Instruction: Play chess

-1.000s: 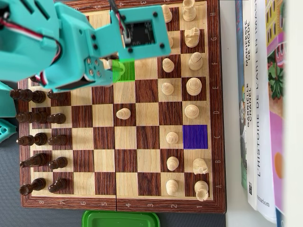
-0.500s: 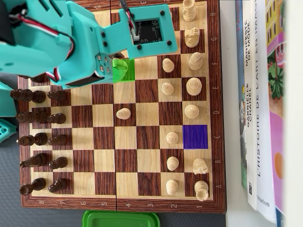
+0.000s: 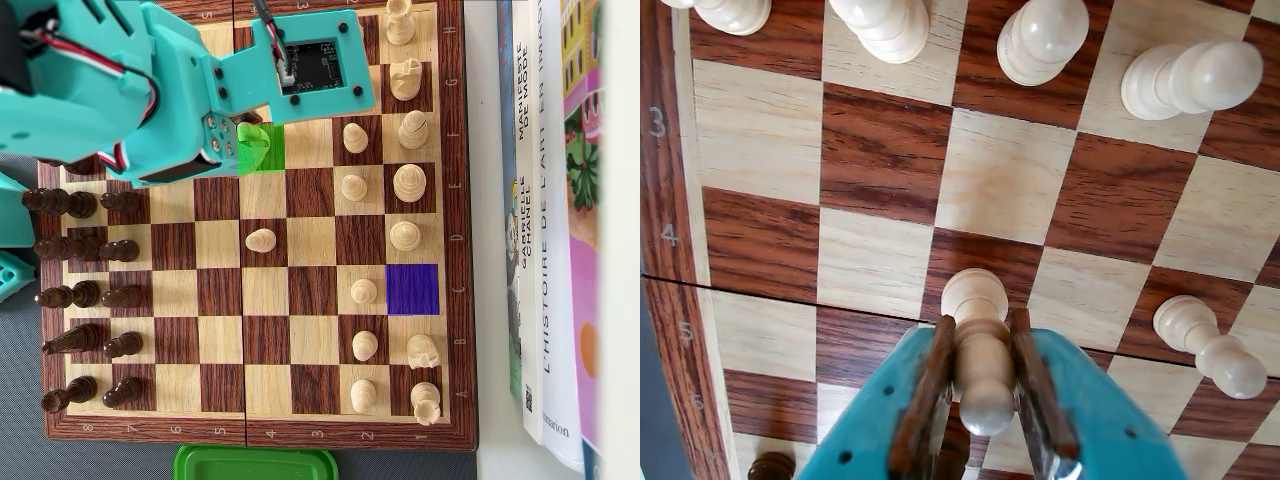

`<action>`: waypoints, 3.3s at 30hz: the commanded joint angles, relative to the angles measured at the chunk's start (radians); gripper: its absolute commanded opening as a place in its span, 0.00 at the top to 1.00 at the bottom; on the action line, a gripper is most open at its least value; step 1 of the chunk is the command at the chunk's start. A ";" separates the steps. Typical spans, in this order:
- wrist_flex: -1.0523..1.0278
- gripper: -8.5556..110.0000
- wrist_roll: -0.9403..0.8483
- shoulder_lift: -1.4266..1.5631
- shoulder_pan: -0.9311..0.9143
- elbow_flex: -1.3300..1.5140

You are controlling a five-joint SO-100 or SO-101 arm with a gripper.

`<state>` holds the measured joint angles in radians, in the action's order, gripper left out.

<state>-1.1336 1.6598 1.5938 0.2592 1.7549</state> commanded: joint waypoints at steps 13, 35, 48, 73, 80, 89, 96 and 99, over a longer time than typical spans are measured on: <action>0.035 0.88 0.005 -0.014 -0.003 -0.017; 0.034 0.87 0.002 0.058 -0.003 0.023; 0.037 0.87 0.002 0.058 -0.002 0.017; 0.037 0.79 0.005 0.081 0.008 0.017; 0.035 0.79 0.005 0.120 0.009 0.026; 0.038 0.79 -0.002 0.169 0.029 -0.014; 0.044 0.79 -0.002 0.321 0.009 -0.012; 0.044 0.79 -0.005 0.399 -0.032 -0.008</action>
<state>-1.1014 1.6582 1.9037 0.2608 1.7886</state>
